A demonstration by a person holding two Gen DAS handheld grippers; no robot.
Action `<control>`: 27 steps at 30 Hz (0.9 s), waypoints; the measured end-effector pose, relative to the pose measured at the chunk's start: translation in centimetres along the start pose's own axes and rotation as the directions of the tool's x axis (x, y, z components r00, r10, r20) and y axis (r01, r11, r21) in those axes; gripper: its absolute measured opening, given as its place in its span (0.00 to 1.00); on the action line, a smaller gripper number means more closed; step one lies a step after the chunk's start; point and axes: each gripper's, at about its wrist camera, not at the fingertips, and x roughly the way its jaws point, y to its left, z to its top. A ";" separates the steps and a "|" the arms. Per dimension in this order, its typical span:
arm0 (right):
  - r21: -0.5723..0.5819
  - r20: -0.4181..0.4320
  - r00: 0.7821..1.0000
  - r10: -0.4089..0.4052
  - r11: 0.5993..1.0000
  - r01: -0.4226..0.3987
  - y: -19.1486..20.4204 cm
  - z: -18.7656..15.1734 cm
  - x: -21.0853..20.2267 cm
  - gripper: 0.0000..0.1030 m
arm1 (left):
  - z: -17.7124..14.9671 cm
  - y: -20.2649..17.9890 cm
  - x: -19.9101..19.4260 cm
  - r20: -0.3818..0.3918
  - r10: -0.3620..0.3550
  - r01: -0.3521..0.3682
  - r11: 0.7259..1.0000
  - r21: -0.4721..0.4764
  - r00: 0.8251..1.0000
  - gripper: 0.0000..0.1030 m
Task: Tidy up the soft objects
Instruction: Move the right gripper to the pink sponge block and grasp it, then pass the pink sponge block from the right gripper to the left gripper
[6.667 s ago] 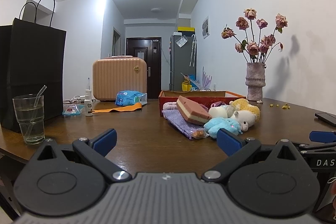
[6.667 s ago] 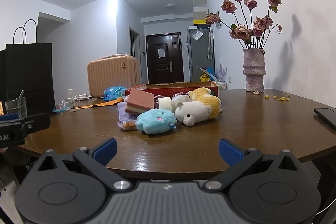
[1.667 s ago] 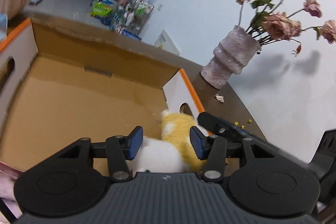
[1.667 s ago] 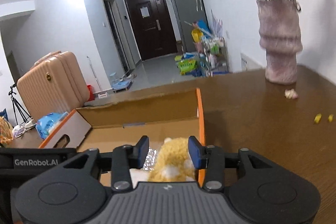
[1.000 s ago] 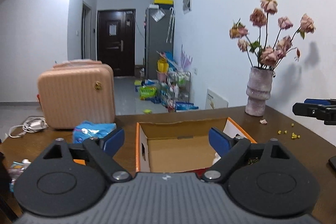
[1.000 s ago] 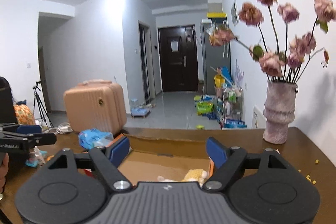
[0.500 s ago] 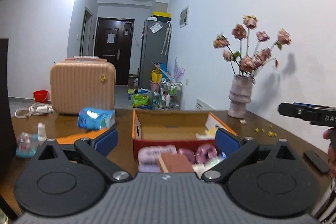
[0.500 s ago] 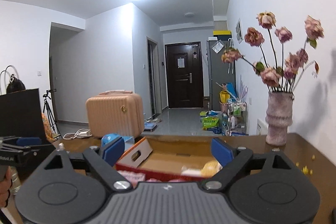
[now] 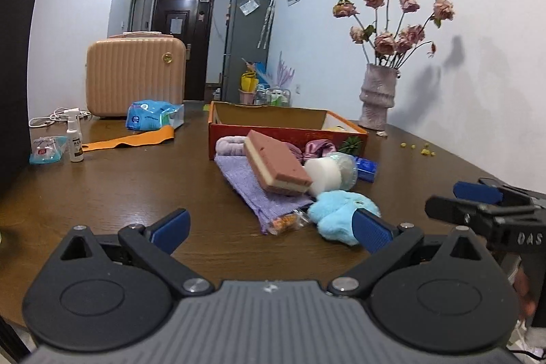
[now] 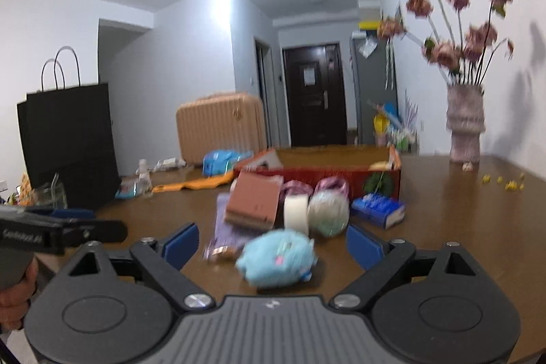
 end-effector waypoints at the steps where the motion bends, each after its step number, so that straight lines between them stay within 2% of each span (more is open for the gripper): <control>1: -0.004 -0.005 1.000 -0.001 1.000 0.001 0.1 0.0 0.3 0.89 | 0.1 0.2 0.3 0.000 -0.001 0.001 1.000 -0.004 1.000 1.00; 3: 0.000 -0.010 1.000 0.008 1.000 -0.008 0.2 0.2 0.9 0.83 | 0.2 0.5 0.8 -0.003 -0.004 0.003 1.000 -0.015 1.000 1.00; 5: 0.028 -0.031 0.998 0.060 0.998 -0.059 0.3 0.4 1.9 0.64 | 0.4 0.8 1.9 -0.017 -0.001 0.001 1.000 -0.021 1.000 1.00; 6: 0.052 -0.058 0.993 0.103 0.994 -0.100 0.5 0.4 2.9 0.62 | 0.4 1.0 2.6 -0.029 0.005 -0.005 1.000 -0.022 1.000 1.00; 8: 0.073 -0.109 0.978 0.177 0.983 -0.170 1.0 0.0 5.0 0.50 | 0.7 1.5 4.0 -0.049 0.018 -0.020 0.999 -0.029 0.999 1.00; 9: 0.082 -0.138 0.969 0.207 0.977 -0.197 1.4 -0.3 6.5 0.49 | 0.9 1.8 4.8 -0.059 0.024 -0.026 0.999 -0.032 0.998 1.00; 13: 0.096 -0.222 0.949 0.226 0.973 -0.209 1.9 -1.0 11.4 0.47 | 1.9 3.4 7.8 -0.082 0.053 -0.057 0.998 -0.042 0.995 1.00; 15: 0.078 -0.255 0.955 0.152 0.988 -0.137 1.4 -0.8 13.0 0.44 | 2.6 4.2 9.0 -0.081 0.062 -0.066 0.997 -0.046 0.995 1.00; 18: 0.050 -0.243 0.969 0.028 0.999 -0.016 -0.2 0.0 14.0 0.48 | 4.1 5.3 11.2 -0.074 0.046 -0.049 0.998 -0.049 0.996 1.00; 20: 0.075 -0.241 0.971 0.014 0.997 0.005 -1.2 0.7 14.4 0.49 | 5.5 5.6 12.9 -0.060 0.006 -0.008 0.999 -0.038 0.998 0.99; 23: 0.189 -0.220 0.966 0.134 0.978 -0.092 -1.5 1.7 15.2 0.49 | 8.3 5.6 16.5 -0.026 -0.071 0.071 0.997 0.002 0.997 0.96; 24: 0.246 -0.220 0.957 0.188 0.960 -0.132 -1.4 1.8 15.7 0.49 | 9.1 5.6 18.1 -0.045 -0.103 0.104 0.995 0.012 0.994 0.94; 25: 0.296 -0.222 0.948 0.230 0.942 -0.159 -1.3 1.7 16.3 0.49 | 9.7 5.7 19.8 -0.077 -0.121 0.122 0.992 0.013 0.990 0.86; 27: 0.350 -0.218 0.942 0.254 0.922 -0.167 -1.0 1.6 17.6 0.49 | 10.4 5.6 22.4 -0.135 -0.174 0.176 0.984 0.003 0.975 0.79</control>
